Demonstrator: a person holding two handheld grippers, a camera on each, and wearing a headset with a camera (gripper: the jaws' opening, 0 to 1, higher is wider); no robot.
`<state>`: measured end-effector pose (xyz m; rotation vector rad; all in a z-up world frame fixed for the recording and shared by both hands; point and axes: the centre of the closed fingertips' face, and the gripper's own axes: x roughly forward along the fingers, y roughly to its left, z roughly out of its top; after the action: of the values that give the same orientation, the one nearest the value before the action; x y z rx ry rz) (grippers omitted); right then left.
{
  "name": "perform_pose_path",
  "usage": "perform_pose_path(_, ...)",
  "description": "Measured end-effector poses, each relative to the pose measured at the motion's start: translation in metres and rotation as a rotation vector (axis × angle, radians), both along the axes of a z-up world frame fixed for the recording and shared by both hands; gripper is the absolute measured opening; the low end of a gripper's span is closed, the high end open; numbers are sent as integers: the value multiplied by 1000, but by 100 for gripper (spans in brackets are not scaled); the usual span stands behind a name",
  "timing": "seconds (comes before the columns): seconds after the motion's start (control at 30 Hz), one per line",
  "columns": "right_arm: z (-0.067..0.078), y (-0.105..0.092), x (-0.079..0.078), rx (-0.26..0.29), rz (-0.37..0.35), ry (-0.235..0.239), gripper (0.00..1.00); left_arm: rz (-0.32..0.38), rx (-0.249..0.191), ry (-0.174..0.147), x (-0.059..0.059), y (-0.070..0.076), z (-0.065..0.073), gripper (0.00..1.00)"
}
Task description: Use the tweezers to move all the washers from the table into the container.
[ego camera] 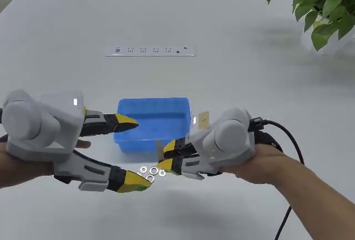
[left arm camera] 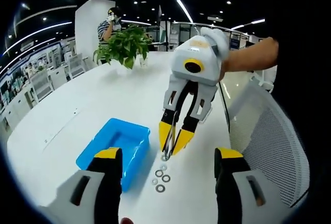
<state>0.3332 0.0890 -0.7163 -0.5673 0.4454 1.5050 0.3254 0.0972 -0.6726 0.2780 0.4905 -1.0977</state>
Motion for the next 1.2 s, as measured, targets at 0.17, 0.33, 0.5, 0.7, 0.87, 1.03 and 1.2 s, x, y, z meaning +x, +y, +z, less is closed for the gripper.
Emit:
perform_pose_path(0.17,11,2,6,12,4,-9,9,47,-30,-9,2,7,4,86)
perform_pose_path(0.33,18,4,15,22,4,-15,9,90,-60,-18,3,12,8,90)
perform_pose_path(0.5,21,6,25,28,8,-24,9,120,-78,-21,3,16,9,94)
perform_pose_path(0.7,21,6,39,23,5,-35,9,153,-91,-31,3,21,11,99)
perform_pose_path(0.87,18,6,51,22,3,-47,9,164,-91,-36,3,24,12,99)
perform_pose_path(1.03,13,9,60,20,18,-59,9,171,-87,-47,6,27,12,99)
perform_pose_path(1.2,7,12,68,13,31,-66,9,166,-86,-42,8,27,11,98)
